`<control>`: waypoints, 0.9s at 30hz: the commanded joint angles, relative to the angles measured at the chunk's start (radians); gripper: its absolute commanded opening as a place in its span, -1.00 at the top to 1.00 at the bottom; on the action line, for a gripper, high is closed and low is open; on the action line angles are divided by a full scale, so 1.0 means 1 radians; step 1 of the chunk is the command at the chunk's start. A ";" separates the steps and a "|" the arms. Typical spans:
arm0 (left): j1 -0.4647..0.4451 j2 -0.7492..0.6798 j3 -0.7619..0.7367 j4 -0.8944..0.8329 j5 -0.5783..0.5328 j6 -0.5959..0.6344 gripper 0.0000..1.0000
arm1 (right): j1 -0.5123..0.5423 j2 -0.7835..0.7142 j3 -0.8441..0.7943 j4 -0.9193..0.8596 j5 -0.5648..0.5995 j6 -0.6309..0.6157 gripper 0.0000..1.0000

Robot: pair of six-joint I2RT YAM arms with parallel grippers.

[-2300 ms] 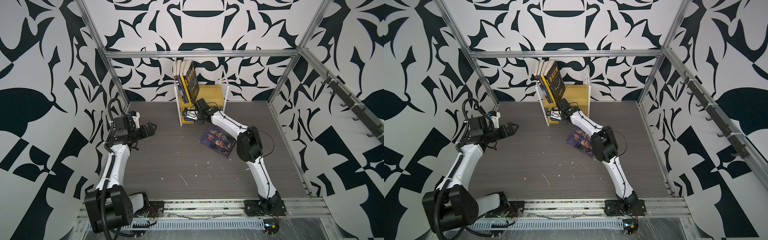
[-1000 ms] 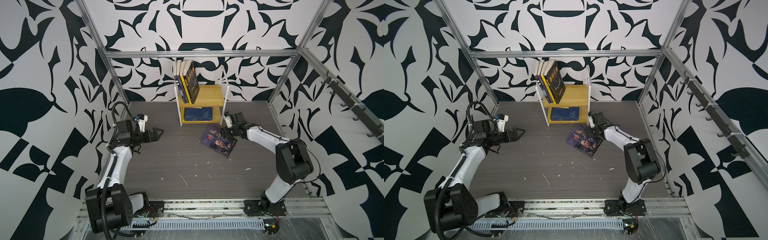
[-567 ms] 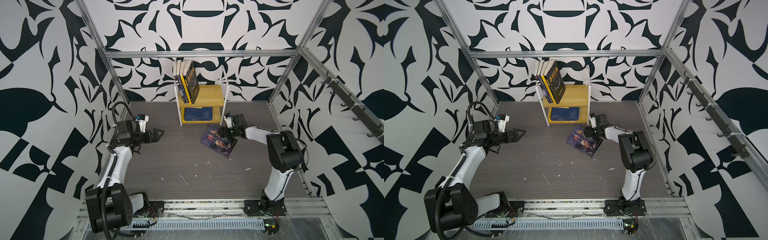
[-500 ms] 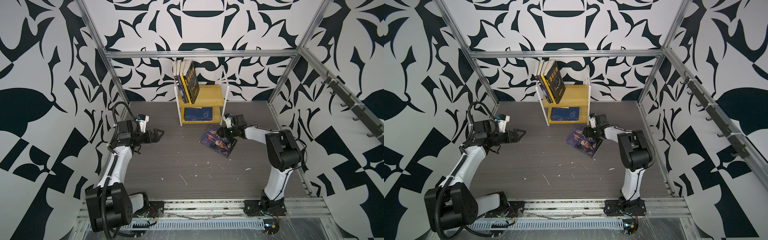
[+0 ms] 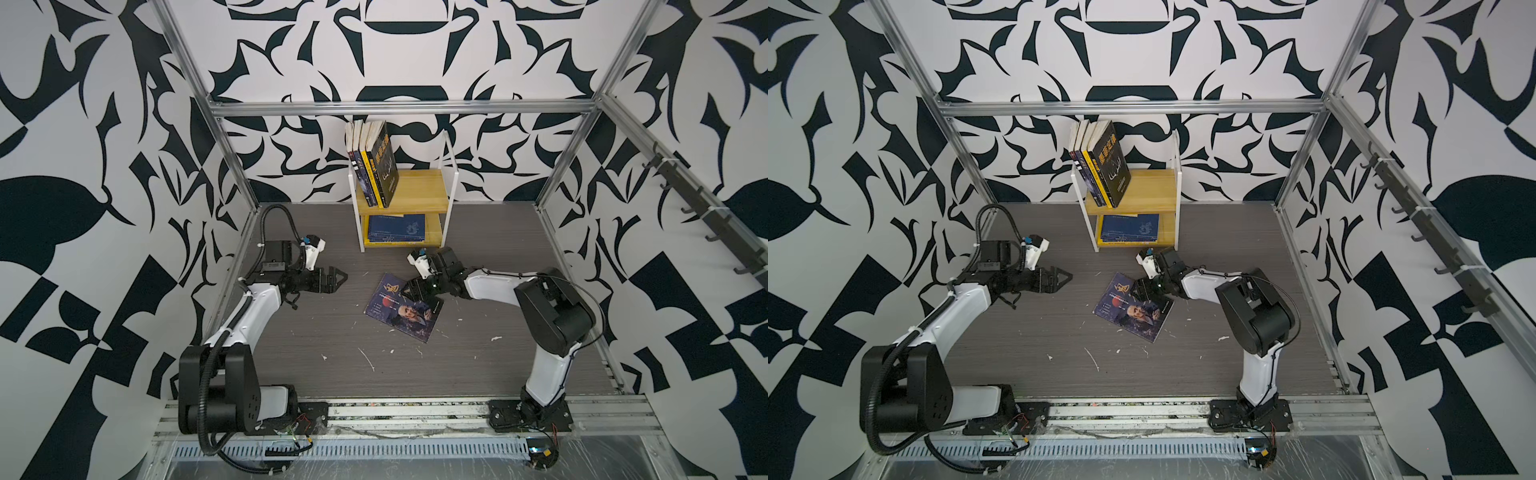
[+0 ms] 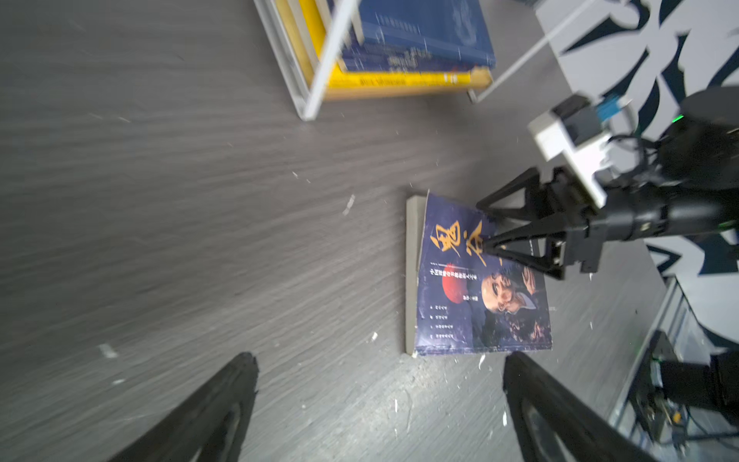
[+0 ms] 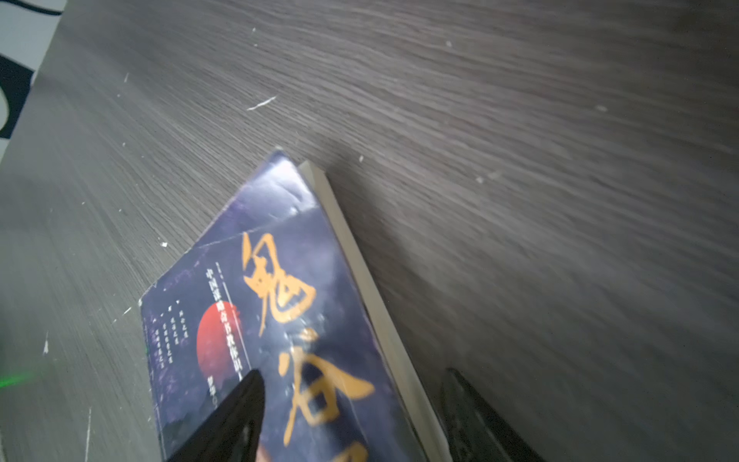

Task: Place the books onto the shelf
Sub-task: 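Tilt the purple book up with the left gripper while the right gripper grasps its edge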

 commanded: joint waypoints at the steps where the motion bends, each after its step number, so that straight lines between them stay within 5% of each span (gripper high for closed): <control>1: -0.058 0.033 -0.028 -0.004 -0.023 -0.023 -1.00 | -0.021 -0.140 -0.019 -0.082 0.149 0.105 -0.50; 8: -0.163 0.147 0.022 0.011 -0.055 -0.084 -0.98 | -0.010 -0.369 -0.159 -0.306 0.303 0.380 -0.53; 13: -0.194 0.257 0.067 0.027 -0.035 -0.205 -1.00 | 0.076 -0.482 -0.325 -0.251 0.295 0.601 -0.42; 20: -0.227 0.369 0.117 0.036 -0.026 -0.287 -0.99 | 0.130 -0.422 -0.413 -0.100 0.260 0.717 -0.29; 27: -0.235 0.434 0.139 0.050 0.007 -0.374 -0.88 | 0.131 -0.218 -0.284 -0.026 0.217 0.663 -0.15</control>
